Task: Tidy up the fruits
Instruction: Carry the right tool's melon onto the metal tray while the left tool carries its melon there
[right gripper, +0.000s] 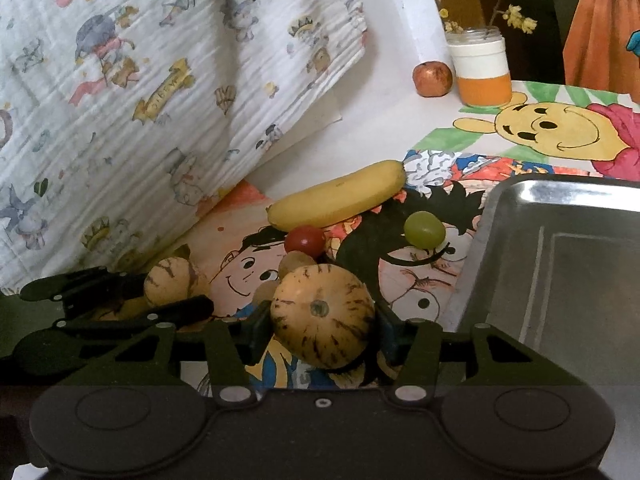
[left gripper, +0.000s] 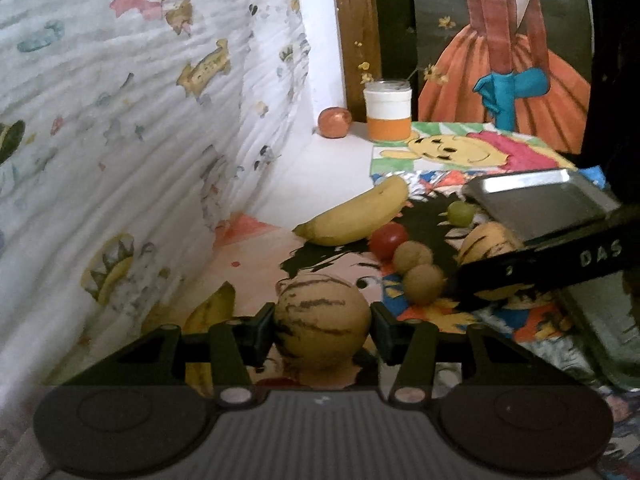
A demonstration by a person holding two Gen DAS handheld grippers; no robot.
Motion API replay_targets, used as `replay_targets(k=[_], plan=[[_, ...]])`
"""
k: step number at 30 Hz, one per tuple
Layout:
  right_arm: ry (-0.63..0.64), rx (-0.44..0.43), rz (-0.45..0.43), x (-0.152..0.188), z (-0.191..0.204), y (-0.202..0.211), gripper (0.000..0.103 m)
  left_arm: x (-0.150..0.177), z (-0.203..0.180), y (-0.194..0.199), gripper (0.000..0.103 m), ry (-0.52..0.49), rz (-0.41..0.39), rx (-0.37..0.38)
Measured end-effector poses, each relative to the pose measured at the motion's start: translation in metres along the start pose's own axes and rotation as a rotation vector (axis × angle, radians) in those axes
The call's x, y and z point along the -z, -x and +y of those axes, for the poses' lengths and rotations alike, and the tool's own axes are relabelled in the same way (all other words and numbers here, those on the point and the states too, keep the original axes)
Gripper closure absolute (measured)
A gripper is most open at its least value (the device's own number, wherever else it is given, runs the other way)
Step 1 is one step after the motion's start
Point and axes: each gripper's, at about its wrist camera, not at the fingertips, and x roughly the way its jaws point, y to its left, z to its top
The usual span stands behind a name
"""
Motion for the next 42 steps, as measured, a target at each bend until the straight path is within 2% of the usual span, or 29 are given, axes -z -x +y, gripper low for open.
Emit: replay_targets(k=[3, 8, 14, 17, 21, 26, 34, 42], plan=[[-0.015, -0.017, -0.037, -0.002, 0.0, 0.013, 0.048, -0.004, -0.002, 0.006, 0.049, 0.03, -0.012, 0.036], [-0.014, 0.01, -0.105, -0.01, -0.006, 0.044, 0.048, -0.014, -0.014, 0.014, 0.049, 0.075, -0.052, 0.074], [-0.039, 0.11, -0.173, -0.023, -0.037, 0.083, 0.048, -0.036, -0.044, 0.009, 0.049, 0.094, -0.12, 0.133], [-0.05, 0.163, -0.187, -0.032, -0.059, 0.091, 0.048, -0.053, -0.061, -0.004, 0.049, 0.096, -0.133, 0.191], [-0.055, 0.237, -0.191, -0.039, -0.092, 0.092, 0.048, -0.071, -0.083, -0.025, 0.049, 0.083, -0.119, 0.267], [-0.017, 0.332, -0.174, -0.041, -0.127, 0.082, 0.048, -0.079, -0.114, -0.055, 0.049, 0.022, -0.09, 0.308], [-0.041, 0.329, -0.136, -0.034, -0.158, 0.071, 0.048, -0.077, -0.143, -0.087, 0.049, -0.028, -0.036, 0.333], [-0.066, 0.325, -0.115, -0.028, -0.163, 0.069, 0.048, -0.072, -0.154, -0.087, 0.051, -0.078, -0.042, 0.327]])
